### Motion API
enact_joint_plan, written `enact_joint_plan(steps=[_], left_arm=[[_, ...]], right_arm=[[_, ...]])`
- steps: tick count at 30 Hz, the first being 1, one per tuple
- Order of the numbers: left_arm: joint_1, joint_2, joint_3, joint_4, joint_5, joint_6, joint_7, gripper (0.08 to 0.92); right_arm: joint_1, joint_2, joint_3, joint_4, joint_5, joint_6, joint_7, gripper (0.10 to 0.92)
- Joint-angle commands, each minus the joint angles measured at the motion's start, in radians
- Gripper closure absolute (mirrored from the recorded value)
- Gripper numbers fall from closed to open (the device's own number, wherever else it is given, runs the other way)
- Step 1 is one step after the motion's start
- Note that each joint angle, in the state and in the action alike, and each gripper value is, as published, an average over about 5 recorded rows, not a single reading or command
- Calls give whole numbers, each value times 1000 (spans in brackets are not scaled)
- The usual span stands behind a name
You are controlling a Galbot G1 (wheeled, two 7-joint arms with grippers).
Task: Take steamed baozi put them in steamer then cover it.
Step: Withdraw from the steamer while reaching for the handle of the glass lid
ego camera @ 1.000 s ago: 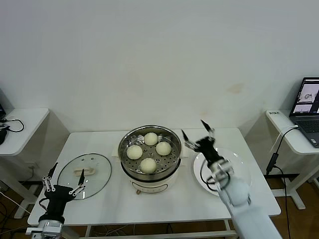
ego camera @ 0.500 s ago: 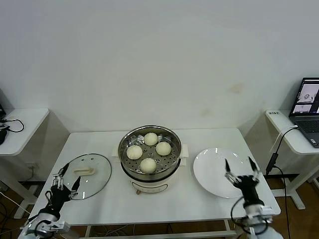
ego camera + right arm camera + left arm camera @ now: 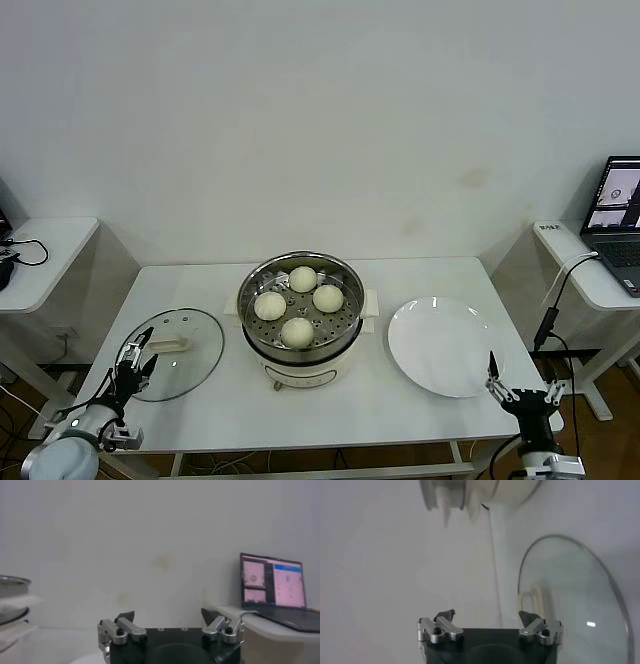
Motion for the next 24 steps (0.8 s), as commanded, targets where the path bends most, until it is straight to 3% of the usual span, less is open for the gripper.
enact_joint_plan(steps=[1, 24], left_arm=[[-175, 13, 66, 184, 85, -6, 8, 177], [-356, -25, 165, 337, 84, -1, 17, 177]], right_arm=[[-36, 34, 30, -3, -11, 4, 3, 203], [-40, 54, 28, -29, -32, 10, 4, 203]])
